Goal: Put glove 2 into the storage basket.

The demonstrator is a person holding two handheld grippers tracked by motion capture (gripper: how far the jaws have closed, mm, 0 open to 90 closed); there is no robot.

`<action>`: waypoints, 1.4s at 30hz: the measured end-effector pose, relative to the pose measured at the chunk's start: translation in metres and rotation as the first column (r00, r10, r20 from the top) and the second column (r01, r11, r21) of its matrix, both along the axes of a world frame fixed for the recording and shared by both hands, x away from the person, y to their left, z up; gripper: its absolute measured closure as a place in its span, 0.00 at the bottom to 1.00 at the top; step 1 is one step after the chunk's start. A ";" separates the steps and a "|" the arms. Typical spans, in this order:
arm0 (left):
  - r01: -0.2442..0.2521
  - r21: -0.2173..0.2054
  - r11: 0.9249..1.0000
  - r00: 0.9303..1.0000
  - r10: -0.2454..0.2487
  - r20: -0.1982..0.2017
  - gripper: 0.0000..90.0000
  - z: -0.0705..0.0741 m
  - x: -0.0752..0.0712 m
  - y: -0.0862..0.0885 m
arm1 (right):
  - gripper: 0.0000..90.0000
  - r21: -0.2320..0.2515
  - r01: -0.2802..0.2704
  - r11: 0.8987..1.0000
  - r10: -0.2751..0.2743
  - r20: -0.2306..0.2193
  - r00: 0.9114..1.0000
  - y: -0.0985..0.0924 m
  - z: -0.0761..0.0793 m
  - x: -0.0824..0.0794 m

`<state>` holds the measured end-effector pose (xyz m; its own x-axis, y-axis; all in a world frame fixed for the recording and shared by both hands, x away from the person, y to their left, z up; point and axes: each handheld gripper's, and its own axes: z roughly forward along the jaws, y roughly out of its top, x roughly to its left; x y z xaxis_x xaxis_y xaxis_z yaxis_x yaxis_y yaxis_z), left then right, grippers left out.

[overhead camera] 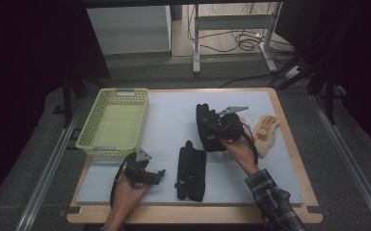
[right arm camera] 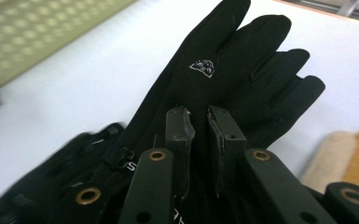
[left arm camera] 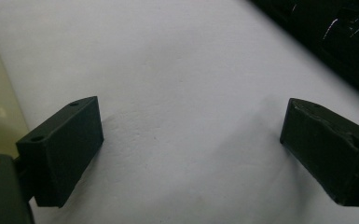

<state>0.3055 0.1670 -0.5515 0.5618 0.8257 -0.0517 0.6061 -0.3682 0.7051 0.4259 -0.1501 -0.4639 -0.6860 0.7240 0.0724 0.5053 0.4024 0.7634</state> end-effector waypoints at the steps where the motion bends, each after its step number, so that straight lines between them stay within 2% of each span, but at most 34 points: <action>1: 0.000 0.000 1.000 1.000 0.000 0.000 0.07 0.000 0.000 0.000 | 0.87 0.000 -0.011 1.000 0.011 0.003 1.000 0.002 0.003 -0.007; 7: -0.002 -0.003 1.000 1.000 0.002 0.002 0.07 0.000 0.000 0.000 | 0.86 0.016 -0.094 0.995 0.094 0.001 0.996 0.015 0.009 -0.055; 10: -0.004 -0.004 1.000 1.000 0.004 0.002 0.07 0.000 0.000 0.000 | 0.86 0.017 -0.137 0.990 0.137 -0.006 0.991 0.024 0.006 -0.079; 11: -0.004 -0.004 1.000 1.000 0.004 0.002 0.07 0.000 0.000 0.000 | 0.86 0.017 -0.137 0.990 0.137 -0.006 0.991 0.024 0.006 -0.079; 12: -0.003 -0.003 1.000 1.000 0.003 0.003 0.07 0.000 0.000 0.000 | 0.86 0.021 -0.158 0.987 0.159 -0.011 0.987 0.028 0.001 -0.090; 14: -0.002 -0.003 1.000 1.000 0.002 0.003 0.07 0.000 0.000 0.000 | 0.86 0.029 -0.176 0.984 0.177 -0.026 0.984 0.032 -0.005 -0.097; 16: -0.004 -0.004 1.000 1.000 0.004 0.001 0.07 0.000 0.000 0.000 | 0.82 0.017 -0.211 0.977 0.211 -0.053 0.976 0.039 -0.018 -0.102; 17: -0.006 -0.004 1.000 1.000 0.006 0.001 0.07 0.000 0.000 0.000 | 0.79 -0.003 -0.227 0.974 0.227 -0.049 0.973 0.040 -0.021 -0.103; 19: -0.006 -0.004 1.000 1.000 0.006 0.001 0.07 0.000 0.000 0.000 | 0.70 -0.044 -0.238 0.970 0.237 -0.016 0.971 0.041 -0.022 -0.101; 21: -0.004 -0.003 1.000 1.000 0.004 0.002 0.07 0.000 0.000 0.000 | 0.69 -0.055 -0.257 0.965 0.257 -0.003 0.966 0.038 -0.019 -0.095; 24: -0.004 -0.004 1.000 1.000 0.004 0.001 0.07 0.000 0.000 0.000 | 0.68 -0.101 -0.323 0.941 0.326 0.015 0.945 0.037 -0.018 -0.087; 26: -0.006 -0.006 1.000 1.000 0.006 0.002 0.07 0.000 0.000 -0.001 | 0.64 -0.108 -0.376 0.920 0.378 -0.007 0.926 0.040 -0.022 -0.083; 27: -0.005 -0.004 1.000 1.000 0.005 0.002 0.07 0.000 0.000 0.000 | 0.62 -0.115 -0.392 0.913 0.394 -0.010 0.919 0.042 -0.024 -0.082; 28: -0.005 -0.004 1.000 1.000 0.005 0.002 0.07 0.000 0.000 0.000 | 0.59 -0.137 -0.415 0.899 0.418 -0.014 0.909 0.046 -0.028 -0.080; 30: -0.005 -0.005 1.000 1.000 0.005 0.002 0.07 0.000 0.000 0.000 | 0.58 -0.174 -0.447 0.877 0.450 -0.025 0.893 0.054 -0.036 -0.077; 31: -0.004 -0.004 1.000 1.000 0.004 0.002 0.07 0.000 0.000 0.000 | 0.59 -0.186 -0.461 0.868 0.463 -0.039 0.886 0.058 -0.040 -0.075; 33: -0.003 -0.004 1.000 1.000 0.003 0.002 0.07 0.000 0.000 0.000 | 0.72 -0.207 -0.475 0.855 0.472 -0.066 0.879 0.063 -0.046 -0.073; 35: -0.003 -0.003 1.000 1.000 0.003 0.002 0.07 0.000 0.000 0.000 | 0.87 -0.187 -0.477 0.859 0.470 -0.081 0.879 0.065 -0.049 -0.072; 37: -0.003 -0.003 1.000 1.000 0.003 0.002 0.07 0.000 0.000 0.000 | 0.92 -0.197 -0.467 0.862 0.462 -0.076 0.884 0.067 -0.048 -0.075; 39: -0.004 -0.004 1.000 1.000 0.004 0.002 0.07 0.000 0.000 0.000 | 0.94 -0.201 -0.435 0.878 0.430 -0.070 0.900 0.068 -0.046 -0.080; 40: -0.004 -0.004 1.000 1.000 0.004 0.002 0.07 0.000 0.000 0.000 | 0.95 -0.188 -0.411 0.892 0.406 -0.066 0.911 0.067 -0.043 -0.082; 42: -0.006 -0.005 1.000 1.000 0.006 0.002 0.07 0.000 0.000 -0.001 | 0.98 -0.120 -0.369 0.921 0.365 -0.055 0.929 0.063 -0.036 -0.084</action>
<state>0.3055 0.1665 -0.5518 0.5569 0.8287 -0.0546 0.6071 -0.3614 0.7077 0.3415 -0.0872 -0.4997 -0.9044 0.4260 0.0227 0.3261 0.6561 0.6806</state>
